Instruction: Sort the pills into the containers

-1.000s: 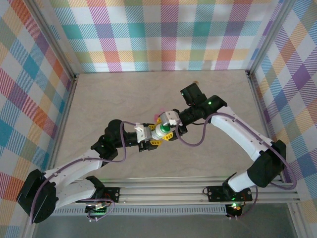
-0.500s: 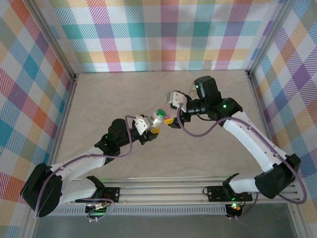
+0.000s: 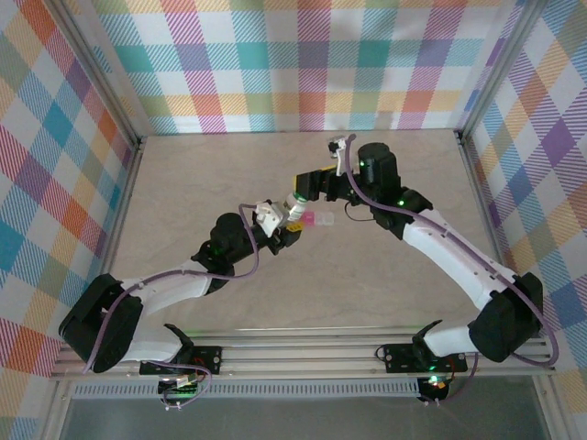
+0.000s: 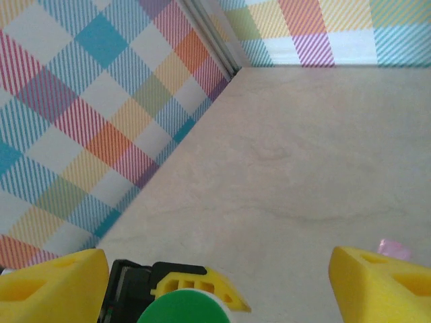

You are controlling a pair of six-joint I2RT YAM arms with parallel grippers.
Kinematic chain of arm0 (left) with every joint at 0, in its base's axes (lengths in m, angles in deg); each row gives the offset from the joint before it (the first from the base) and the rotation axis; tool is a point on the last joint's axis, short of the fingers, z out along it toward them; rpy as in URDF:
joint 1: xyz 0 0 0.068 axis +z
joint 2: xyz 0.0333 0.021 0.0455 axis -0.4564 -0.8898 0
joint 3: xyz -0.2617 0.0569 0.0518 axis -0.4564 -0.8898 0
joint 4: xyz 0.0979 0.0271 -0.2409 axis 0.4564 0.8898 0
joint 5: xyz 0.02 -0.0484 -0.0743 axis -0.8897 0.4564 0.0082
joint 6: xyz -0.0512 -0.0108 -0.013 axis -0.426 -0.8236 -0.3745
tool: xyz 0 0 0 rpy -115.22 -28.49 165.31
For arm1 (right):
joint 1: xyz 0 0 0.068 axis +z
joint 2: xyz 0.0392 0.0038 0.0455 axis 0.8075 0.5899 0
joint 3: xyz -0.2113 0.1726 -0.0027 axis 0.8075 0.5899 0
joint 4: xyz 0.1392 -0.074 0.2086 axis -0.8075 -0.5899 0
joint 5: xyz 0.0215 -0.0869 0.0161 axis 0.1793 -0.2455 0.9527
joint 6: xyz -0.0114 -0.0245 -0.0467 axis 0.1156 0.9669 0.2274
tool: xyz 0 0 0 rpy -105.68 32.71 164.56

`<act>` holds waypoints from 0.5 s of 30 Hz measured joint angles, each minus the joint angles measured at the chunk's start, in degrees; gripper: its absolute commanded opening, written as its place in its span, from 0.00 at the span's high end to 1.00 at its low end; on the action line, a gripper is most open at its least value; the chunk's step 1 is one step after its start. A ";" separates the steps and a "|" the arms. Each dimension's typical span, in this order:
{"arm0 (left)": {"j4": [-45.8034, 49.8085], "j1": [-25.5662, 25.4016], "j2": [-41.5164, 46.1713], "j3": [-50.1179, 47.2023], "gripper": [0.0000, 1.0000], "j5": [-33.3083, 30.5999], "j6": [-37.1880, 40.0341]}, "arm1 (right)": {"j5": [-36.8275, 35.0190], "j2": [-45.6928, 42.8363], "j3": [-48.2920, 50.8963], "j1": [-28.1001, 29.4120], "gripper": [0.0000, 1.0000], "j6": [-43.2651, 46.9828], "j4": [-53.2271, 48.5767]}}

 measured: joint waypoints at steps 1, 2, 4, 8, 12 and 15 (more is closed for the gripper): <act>-0.31 0.00 -0.28 0.22 1.00 0.04 -0.28 | -0.04 0.35 0.48 0.11 0.17 -1.64 0.92; -0.76 0.00 -0.59 0.46 1.00 0.20 -0.48 | -0.02 0.59 0.81 0.20 0.17 -2.78 1.68; -1.49 0.00 -1.27 1.09 1.00 0.46 -1.11 | 0.00 1.11 1.31 0.44 0.19 -5.22 3.39; -2.89 -0.02 -2.34 1.79 1.00 0.66 -2.10 | -0.07 1.27 2.47 0.85 0.25 -7.96 6.78; -3.02 -0.35 -3.30 2.56 1.00 1.11 -2.51 | -0.17 1.31 3.52 1.20 0.31 -9.49 8.94; -2.97 -0.96 -3.67 2.89 1.00 1.27 -2.58 | -0.66 1.36 3.96 1.25 0.35 -10.16 10.12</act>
